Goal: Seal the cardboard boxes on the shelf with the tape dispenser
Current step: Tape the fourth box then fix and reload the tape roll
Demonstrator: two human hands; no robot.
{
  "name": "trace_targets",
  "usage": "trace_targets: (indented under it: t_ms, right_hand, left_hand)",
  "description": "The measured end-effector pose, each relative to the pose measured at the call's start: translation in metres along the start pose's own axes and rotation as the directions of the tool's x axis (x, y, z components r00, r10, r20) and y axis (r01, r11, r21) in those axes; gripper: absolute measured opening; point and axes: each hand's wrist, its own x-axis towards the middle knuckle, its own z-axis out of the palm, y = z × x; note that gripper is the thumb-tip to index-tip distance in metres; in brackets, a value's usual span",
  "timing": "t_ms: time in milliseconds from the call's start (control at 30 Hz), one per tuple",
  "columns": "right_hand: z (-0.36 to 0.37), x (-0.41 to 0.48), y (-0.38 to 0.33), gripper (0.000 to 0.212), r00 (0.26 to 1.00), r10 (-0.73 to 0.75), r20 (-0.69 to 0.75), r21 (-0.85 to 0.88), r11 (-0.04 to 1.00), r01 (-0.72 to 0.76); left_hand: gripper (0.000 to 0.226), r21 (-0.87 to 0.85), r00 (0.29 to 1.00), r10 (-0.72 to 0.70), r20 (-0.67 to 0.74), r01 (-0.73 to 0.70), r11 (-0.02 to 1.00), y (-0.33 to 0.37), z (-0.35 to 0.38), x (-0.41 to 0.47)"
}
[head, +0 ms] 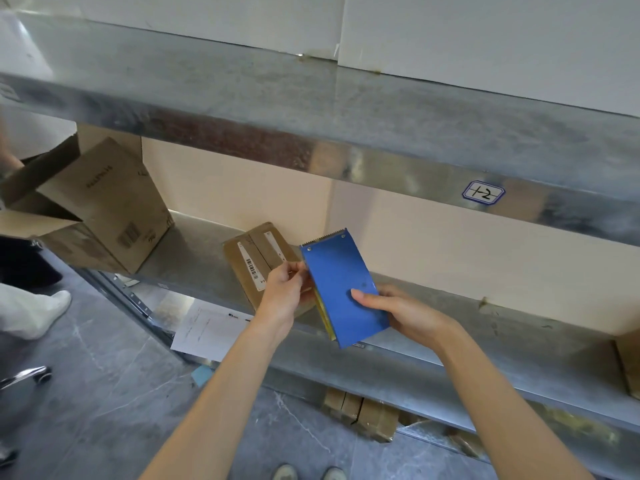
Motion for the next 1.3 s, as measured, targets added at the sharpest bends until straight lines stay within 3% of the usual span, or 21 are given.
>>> trace_targets:
  t_ms: [267,533,667,867,1000,1167,1300]
  right_hand:
    - [0.008,0.004,0.006,0.032,0.999,-0.047,0.007,-0.022,0.999,0.047]
    - [0.014,0.000,0.008,0.042,0.988,-0.077,-0.137,-0.030,0.997,0.074]
    - [0.017,-0.006,0.001,0.034,0.992,-0.077,-0.101,-0.028,0.997,0.075]
    - [0.024,-0.003,-0.007,0.033,0.997,-0.008,-0.071,0.251,0.968,0.025]
    - [0.028,-0.003,-0.008,0.040,0.992,-0.033,-0.118,0.166,0.985,0.052]
    - [0.034,-0.001,-0.006,0.045,0.971,-0.147,-0.190,0.085,0.982,0.166]
    - [0.033,0.004,-0.010,0.058,0.967,-0.106,-0.231,0.062,0.990,0.123]
  left_hand:
    - [0.017,-0.007,0.997,0.060,-0.058,-0.060,0.998,0.001,0.004,-0.008]
    - [0.012,-0.054,0.981,0.064,0.181,-0.055,0.997,0.013,-0.010,-0.013]
    - [0.011,-0.114,0.969,0.055,0.242,-0.028,0.993,0.013,-0.013,-0.014]
    - [0.021,-0.250,0.988,0.005,0.152,0.034,0.968,0.008,-0.013,-0.011]
    - [0.019,-0.340,0.995,-0.027,0.100,0.059,0.939,0.002,-0.011,-0.015]
    - [0.020,-0.331,0.998,-0.008,0.055,0.025,0.943,0.005,-0.006,-0.018]
    - [0.022,-0.359,0.999,-0.024,0.037,0.035,0.933,0.008,-0.007,-0.021]
